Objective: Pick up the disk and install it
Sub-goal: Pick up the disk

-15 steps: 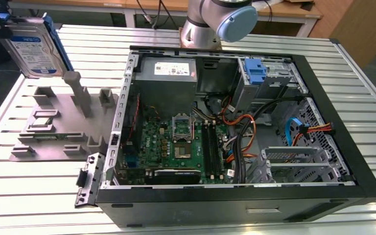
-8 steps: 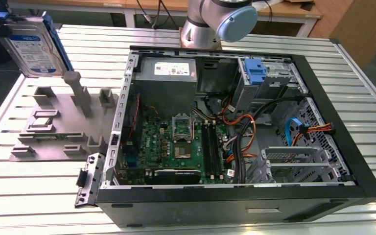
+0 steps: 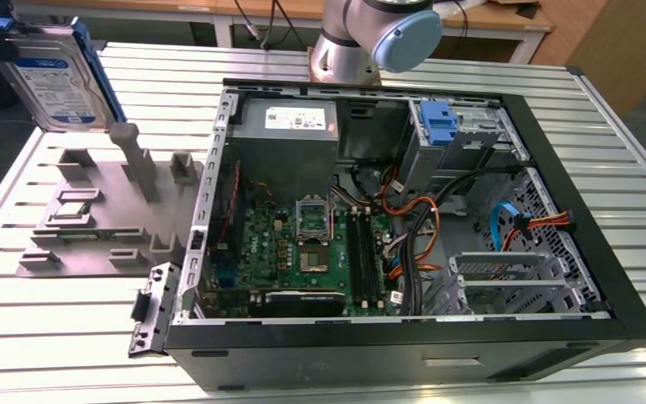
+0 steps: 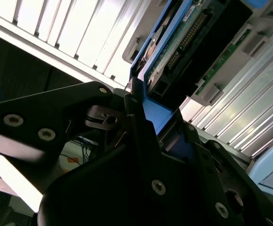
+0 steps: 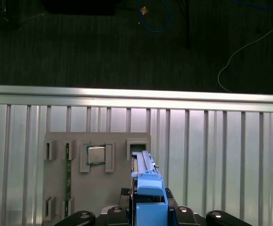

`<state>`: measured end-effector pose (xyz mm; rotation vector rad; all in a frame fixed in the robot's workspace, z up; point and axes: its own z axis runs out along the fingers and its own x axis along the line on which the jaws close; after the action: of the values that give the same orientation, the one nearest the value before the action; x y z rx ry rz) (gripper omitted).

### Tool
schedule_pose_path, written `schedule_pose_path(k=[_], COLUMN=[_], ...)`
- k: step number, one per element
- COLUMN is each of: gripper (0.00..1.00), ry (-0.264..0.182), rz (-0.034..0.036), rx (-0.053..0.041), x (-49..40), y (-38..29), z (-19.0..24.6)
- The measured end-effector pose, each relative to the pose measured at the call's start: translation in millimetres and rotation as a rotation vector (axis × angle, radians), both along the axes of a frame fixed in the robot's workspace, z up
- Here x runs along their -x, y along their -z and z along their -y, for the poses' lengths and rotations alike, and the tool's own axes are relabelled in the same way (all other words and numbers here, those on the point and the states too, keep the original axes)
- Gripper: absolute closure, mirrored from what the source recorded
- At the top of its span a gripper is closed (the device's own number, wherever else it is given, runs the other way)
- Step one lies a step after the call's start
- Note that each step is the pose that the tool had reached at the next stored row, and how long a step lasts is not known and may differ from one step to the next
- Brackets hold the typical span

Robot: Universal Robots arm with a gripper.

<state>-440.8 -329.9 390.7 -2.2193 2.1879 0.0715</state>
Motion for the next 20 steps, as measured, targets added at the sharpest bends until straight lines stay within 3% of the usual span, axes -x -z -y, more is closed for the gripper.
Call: schedule_pose_path(k=[20], gripper=[0.64], ry=[0.0], rz=[0.0002], rx=[-0.0001], x=[0.0], y=[-9.2], z=[0.0])
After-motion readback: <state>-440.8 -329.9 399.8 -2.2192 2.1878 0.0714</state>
